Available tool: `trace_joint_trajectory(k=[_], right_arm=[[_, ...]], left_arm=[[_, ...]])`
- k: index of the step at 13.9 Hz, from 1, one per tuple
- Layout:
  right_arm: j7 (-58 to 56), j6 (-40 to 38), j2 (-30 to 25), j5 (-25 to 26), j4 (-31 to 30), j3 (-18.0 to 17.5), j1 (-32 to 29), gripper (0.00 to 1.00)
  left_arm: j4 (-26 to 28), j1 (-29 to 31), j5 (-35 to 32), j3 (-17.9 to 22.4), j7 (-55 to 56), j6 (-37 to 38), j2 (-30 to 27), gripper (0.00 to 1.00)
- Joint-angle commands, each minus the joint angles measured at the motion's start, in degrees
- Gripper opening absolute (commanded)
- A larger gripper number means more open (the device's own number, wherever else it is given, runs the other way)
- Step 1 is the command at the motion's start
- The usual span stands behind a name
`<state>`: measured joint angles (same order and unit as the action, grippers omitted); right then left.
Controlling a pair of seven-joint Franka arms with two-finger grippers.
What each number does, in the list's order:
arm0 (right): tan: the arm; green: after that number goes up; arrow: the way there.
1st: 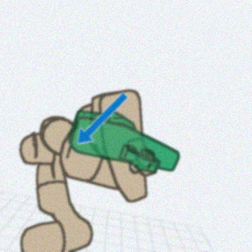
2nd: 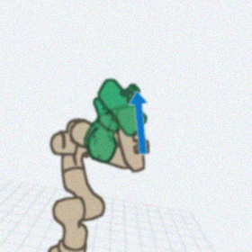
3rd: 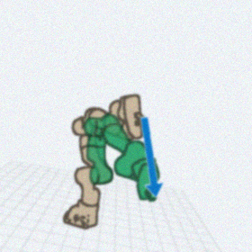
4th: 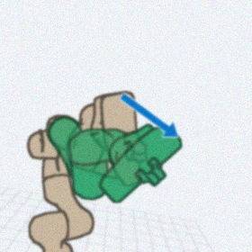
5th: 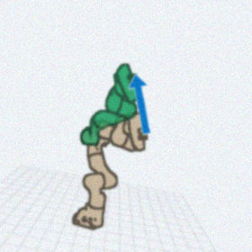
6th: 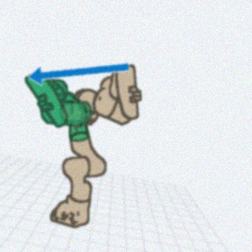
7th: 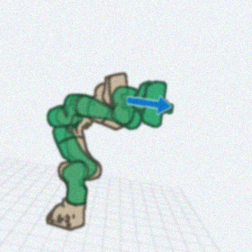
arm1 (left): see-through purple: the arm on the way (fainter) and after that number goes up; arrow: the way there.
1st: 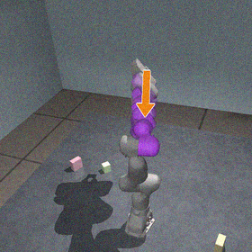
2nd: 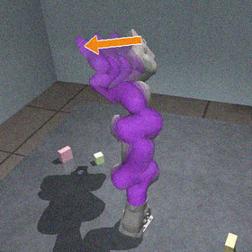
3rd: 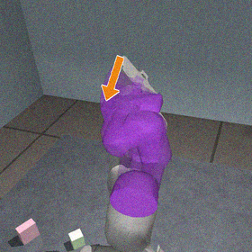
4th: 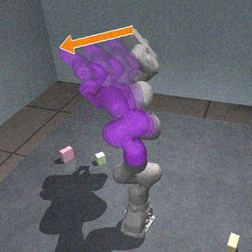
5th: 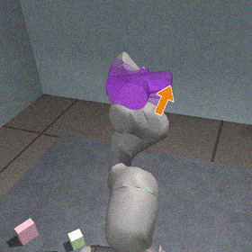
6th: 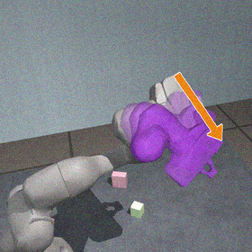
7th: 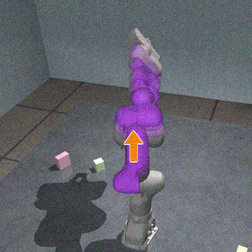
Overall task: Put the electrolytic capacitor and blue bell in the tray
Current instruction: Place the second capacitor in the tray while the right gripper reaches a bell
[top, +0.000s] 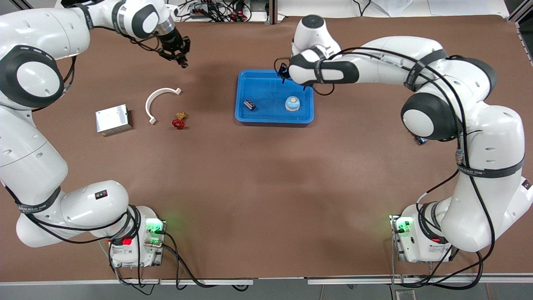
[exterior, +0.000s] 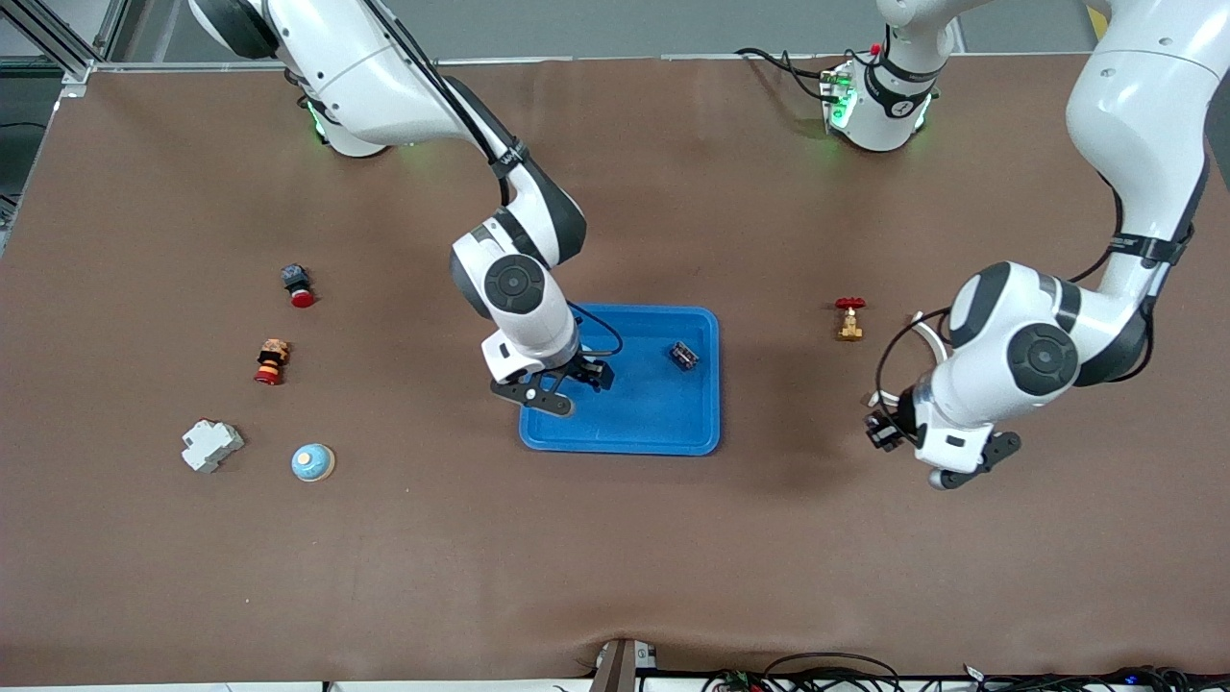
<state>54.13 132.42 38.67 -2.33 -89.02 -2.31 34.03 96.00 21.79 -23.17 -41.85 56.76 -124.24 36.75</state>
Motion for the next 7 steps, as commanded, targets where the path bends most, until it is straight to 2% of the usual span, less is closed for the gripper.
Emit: trace_joint_trajectory(k=[1, 5, 7], right_arm=[[-7.0, -7.0, -4.9, 0.3, -0.1, -0.4, -4.5, 1.0], [-19.4, -14.4, -7.9, 0.3, -0.3, -0.3, -10.5, 1.0], [-28.1, -17.9, -8.9, 0.3, -0.4, -0.3, -14.4, 1.0]], left_arm=[[-1.6, -4.3, 0.4, -2.3, 7.5, 0.9, 0.0, 0.0], [-5.4, -14.2, 0.1, -1.7, 19.8, 0.8, 4.0, 0.0], [-7.5, -20.5, 0.0, 1.9, 24.4, 0.1, 5.7, 0.0]])
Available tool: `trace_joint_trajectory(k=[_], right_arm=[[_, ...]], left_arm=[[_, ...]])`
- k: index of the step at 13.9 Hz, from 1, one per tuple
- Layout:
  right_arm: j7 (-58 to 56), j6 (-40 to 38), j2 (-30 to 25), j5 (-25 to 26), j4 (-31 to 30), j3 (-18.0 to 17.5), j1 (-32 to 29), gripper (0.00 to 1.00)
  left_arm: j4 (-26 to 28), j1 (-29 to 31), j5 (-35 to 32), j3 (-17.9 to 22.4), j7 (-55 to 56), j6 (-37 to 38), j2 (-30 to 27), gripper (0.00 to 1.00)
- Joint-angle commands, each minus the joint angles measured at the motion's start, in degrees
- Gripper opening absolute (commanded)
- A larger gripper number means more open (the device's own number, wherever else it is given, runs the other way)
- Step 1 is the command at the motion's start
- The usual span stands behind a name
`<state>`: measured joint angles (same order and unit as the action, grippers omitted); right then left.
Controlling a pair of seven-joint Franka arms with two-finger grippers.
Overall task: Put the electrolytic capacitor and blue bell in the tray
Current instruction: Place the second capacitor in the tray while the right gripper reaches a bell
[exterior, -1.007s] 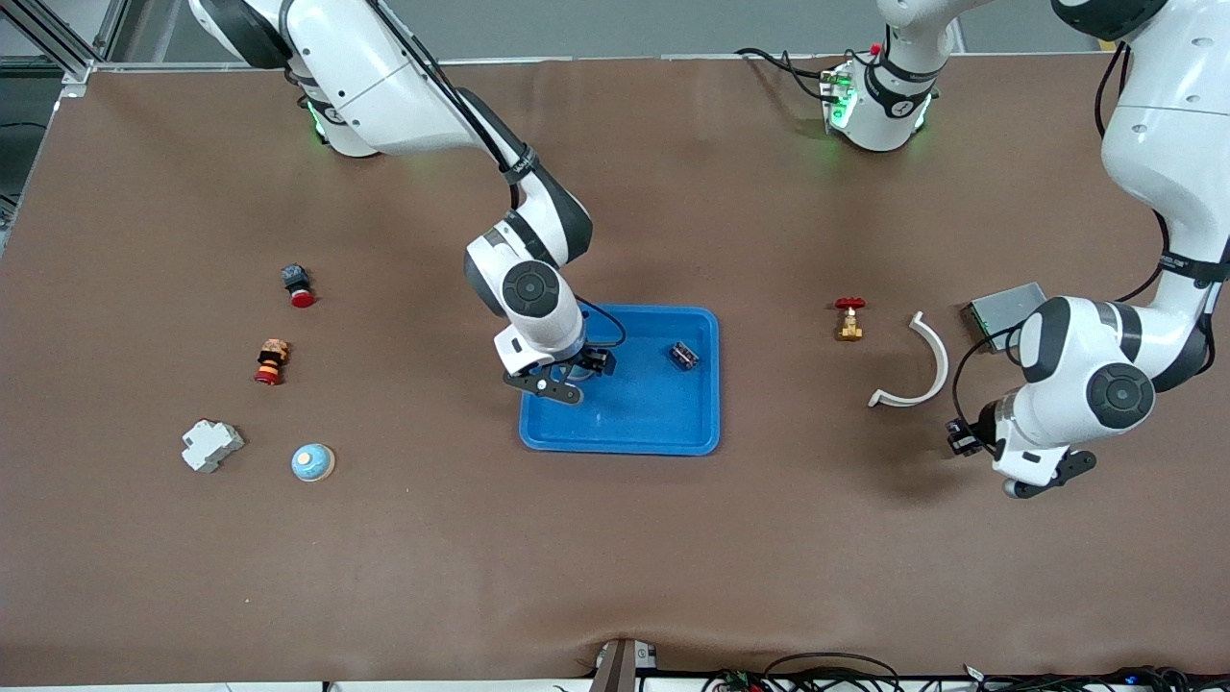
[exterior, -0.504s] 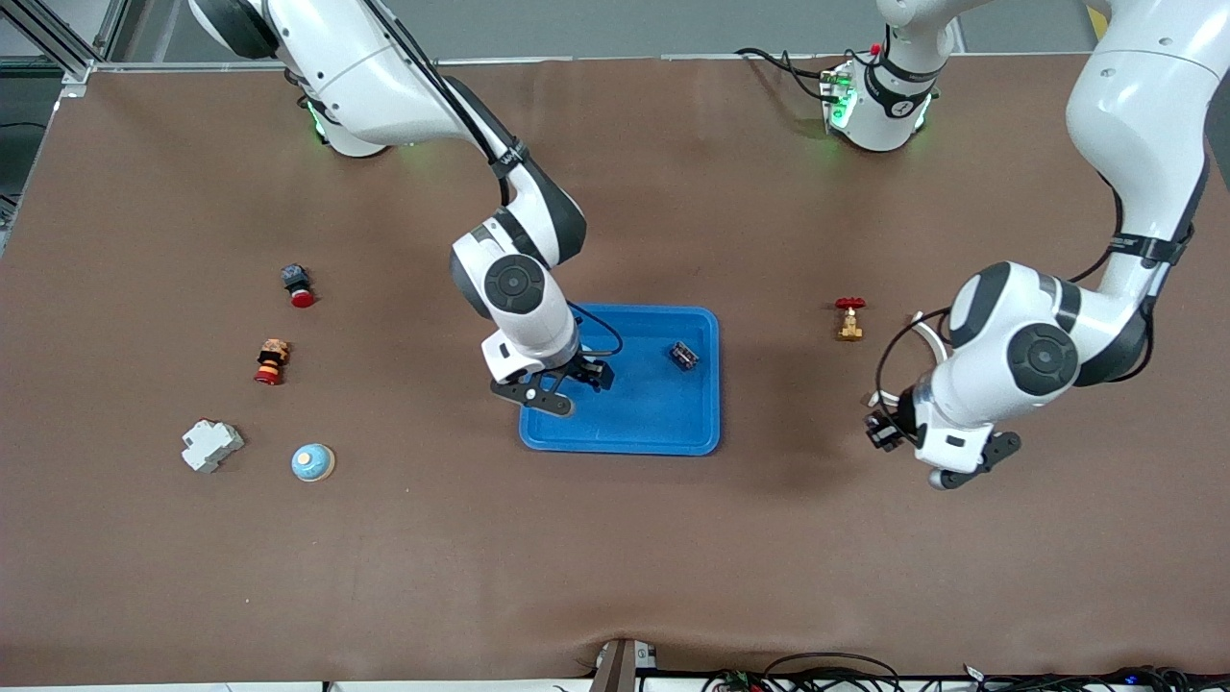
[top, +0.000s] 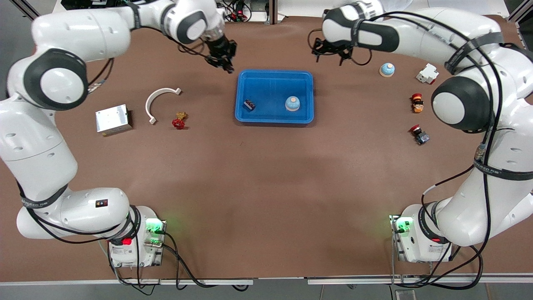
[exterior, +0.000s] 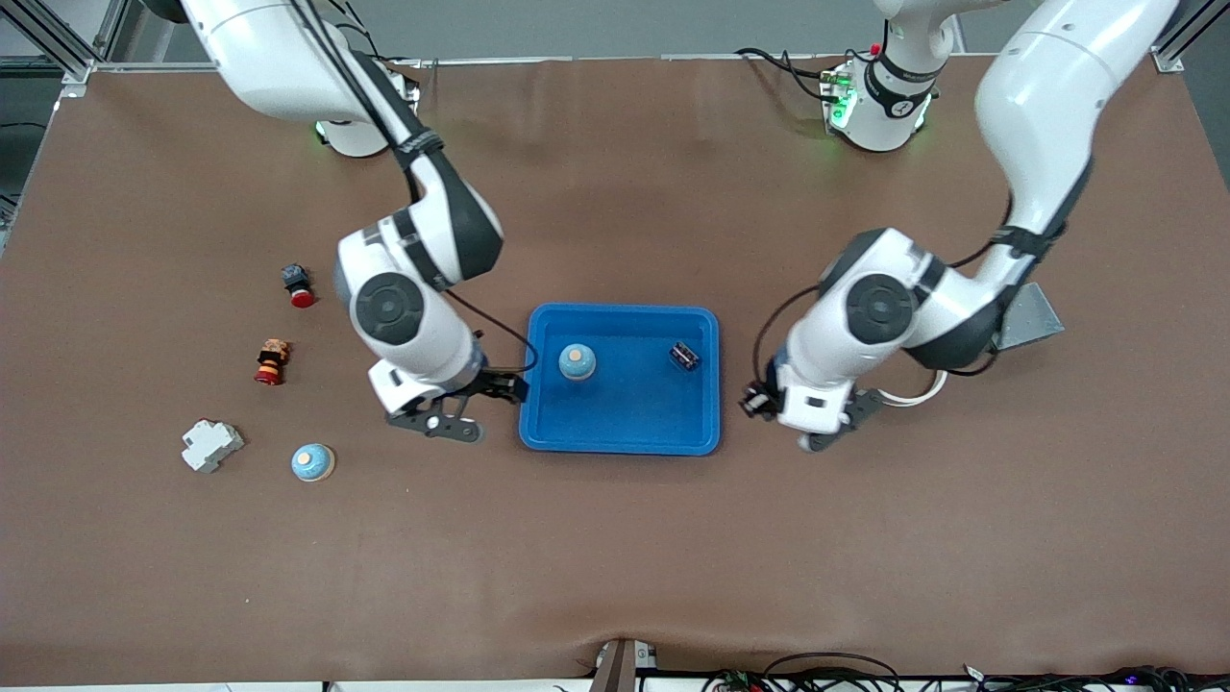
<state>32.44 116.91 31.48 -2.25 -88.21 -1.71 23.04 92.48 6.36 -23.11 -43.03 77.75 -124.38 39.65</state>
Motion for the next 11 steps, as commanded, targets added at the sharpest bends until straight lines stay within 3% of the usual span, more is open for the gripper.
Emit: trace_joint_trajectory(k=[1, 4, 11], right_arm=[[-9.9, -3.1, -1.7, 0.2, -1.4, -0.9, -5.2, 1.0], [-15.7, -2.8, -1.5, 0.8, -2.1, -0.8, -8.4, 1.0], [-27.9, 1.6, -1.1, 2.1, -3.1, -0.9, -15.4, 1.0]], left_arm=[[-4.8, -8.4, -0.1, 5.3, 5.0, -0.1, 3.4, 0.0], [-6.5, -15.2, 0.4, 11.2, 8.2, -2.3, 4.9, 0.0], [-6.4, -17.0, -0.4, 12.5, 13.3, -11.1, 10.2, 0.0]])
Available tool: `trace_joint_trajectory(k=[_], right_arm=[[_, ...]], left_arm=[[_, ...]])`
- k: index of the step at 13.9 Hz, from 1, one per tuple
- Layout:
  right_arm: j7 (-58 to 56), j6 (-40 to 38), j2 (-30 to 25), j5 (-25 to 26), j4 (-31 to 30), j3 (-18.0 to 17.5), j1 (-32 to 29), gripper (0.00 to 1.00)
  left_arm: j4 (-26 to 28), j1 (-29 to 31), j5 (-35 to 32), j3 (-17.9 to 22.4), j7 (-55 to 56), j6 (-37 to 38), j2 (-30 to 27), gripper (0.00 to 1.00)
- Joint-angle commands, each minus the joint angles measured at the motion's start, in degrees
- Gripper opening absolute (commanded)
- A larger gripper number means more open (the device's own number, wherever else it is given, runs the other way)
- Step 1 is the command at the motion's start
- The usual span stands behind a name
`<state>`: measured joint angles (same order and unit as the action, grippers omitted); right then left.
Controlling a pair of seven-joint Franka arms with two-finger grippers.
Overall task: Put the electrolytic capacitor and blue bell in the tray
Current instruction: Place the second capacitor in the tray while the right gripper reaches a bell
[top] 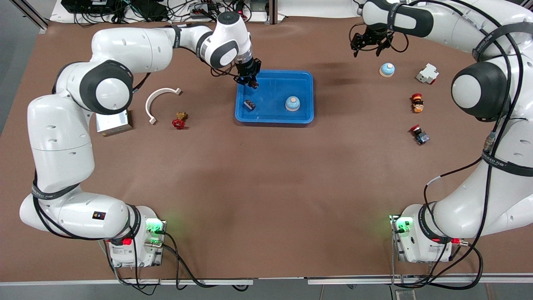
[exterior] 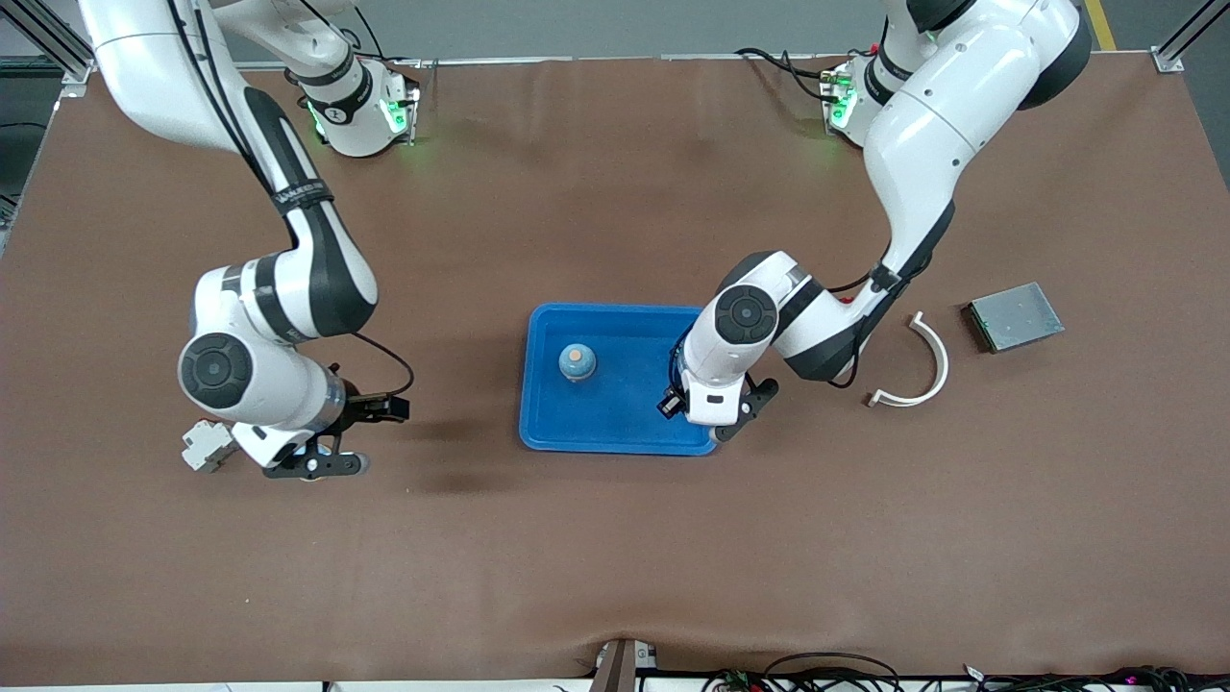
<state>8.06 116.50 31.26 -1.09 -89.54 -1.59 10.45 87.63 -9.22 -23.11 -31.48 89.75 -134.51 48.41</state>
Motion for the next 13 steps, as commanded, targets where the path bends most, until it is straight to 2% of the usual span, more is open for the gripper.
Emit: trace_joint_trajectory(k=[1, 2, 3, 4, 5, 6, 8, 13], right_arm=[[-4.8, 2.8, -0.8, 0.9, -2.0, -1.0, -3.2, 1.0], [-5.9, 3.5, -0.8, 0.9, -2.1, -1.0, -3.8, 1.0], [-6.8, 3.9, -0.7, 0.9, -2.1, -1.0, -4.3, 1.0], [-8.3, 4.7, -0.5, 0.9, -2.1, -1.0, -4.8, 1.0], [-9.6, 5.4, -0.3, 0.9, -2.4, -1.0, -5.4, 1.0], [-10.9, 6.4, 0.0, 0.9, -2.6, -1.0, -6.2, 1.0], [-13.1, 7.7, 0.5, 0.9, -2.9, -1.1, -7.3, 1.0], [-17.0, 9.2, 1.0, 0.8, -2.9, -1.1, -8.9, 1.0]], left_arm=[[-1.6, -1.8, -0.4, 1.9, 1.3, -1.0, 1.6, 0.0], [-1.6, -2.3, -0.4, 2.2, 1.3, -1.0, 1.7, 0.0], [-1.6, -2.4, -0.4, 2.5, 1.3, -1.0, 1.7, 0.1], [-1.6, -2.4, -0.4, 2.5, 1.3, -1.0, 1.8, 0.48], [-1.6, -2.4, -0.4, 2.5, 1.3, -1.0, 1.8, 0.77], [-1.6, -2.3, -0.3, 2.5, 1.3, -1.0, 1.8, 1.0], [-1.6, -2.2, -0.4, 2.5, 1.0, -1.0, 1.0, 1.0], [-2.4, 0.1, -0.9, 2.4, -1.1, 2.5, -5.0, 1.0]])
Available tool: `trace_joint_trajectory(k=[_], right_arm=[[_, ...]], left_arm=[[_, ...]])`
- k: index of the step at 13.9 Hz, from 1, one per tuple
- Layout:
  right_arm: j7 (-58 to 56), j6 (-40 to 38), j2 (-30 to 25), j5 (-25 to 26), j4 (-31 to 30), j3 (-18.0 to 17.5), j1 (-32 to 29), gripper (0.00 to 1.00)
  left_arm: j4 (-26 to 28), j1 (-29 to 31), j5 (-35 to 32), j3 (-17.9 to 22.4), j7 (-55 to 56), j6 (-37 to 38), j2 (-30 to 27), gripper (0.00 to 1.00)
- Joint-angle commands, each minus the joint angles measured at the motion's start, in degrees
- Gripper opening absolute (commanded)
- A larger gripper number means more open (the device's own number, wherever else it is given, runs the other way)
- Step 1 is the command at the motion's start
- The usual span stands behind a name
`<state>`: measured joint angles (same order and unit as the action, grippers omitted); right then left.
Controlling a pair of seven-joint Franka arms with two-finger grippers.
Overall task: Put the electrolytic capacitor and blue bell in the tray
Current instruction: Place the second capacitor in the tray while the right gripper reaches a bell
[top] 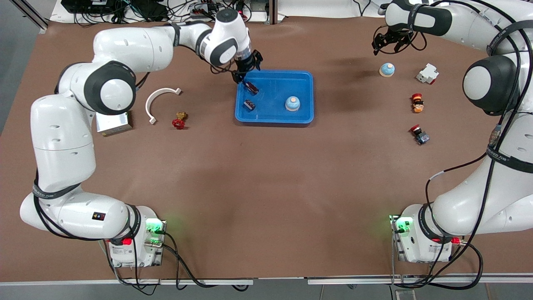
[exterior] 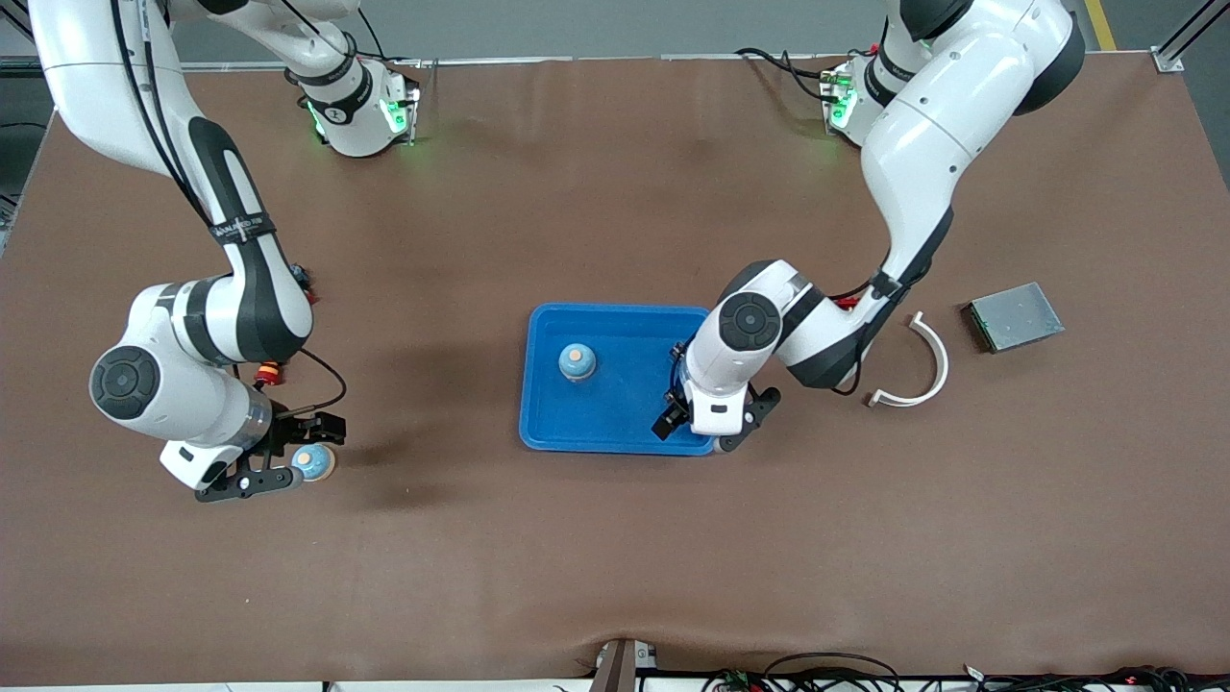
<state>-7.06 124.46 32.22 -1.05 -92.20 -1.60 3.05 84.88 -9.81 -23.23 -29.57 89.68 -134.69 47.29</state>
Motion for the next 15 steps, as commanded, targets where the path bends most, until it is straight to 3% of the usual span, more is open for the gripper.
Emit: trace_joint_trajectory(k=[1, 9, 12, 15], right_arm=[[-2.7, 1.6, 0.4, 0.8, -0.3, -1.1, -2.0, 1.0], [-8.4, 6.1, 3.5, 0.0, -0.4, -1.2, -3.8, 1.0], [-9.6, 10.0, 4.8, 0.0, -1.5, -1.2, -3.8, 1.0], [-12.1, 12.9, 6.5, 0.0, -1.6, -1.4, -5.2, 1.0]], left_arm=[[0.0, 1.3, -0.8, 0.5, -2.8, 3.8, -4.8, 1.0], [0.2, 9.9, 0.3, 0.0, -23.3, 18.8, -17.4, 1.0], [0.1, 12.8, 1.0, -0.1, -31.2, 25.9, -20.8, 1.0], [0.1, 15.2, 2.6, -0.1, -35.1, 28.5, -23.2, 1.0]])
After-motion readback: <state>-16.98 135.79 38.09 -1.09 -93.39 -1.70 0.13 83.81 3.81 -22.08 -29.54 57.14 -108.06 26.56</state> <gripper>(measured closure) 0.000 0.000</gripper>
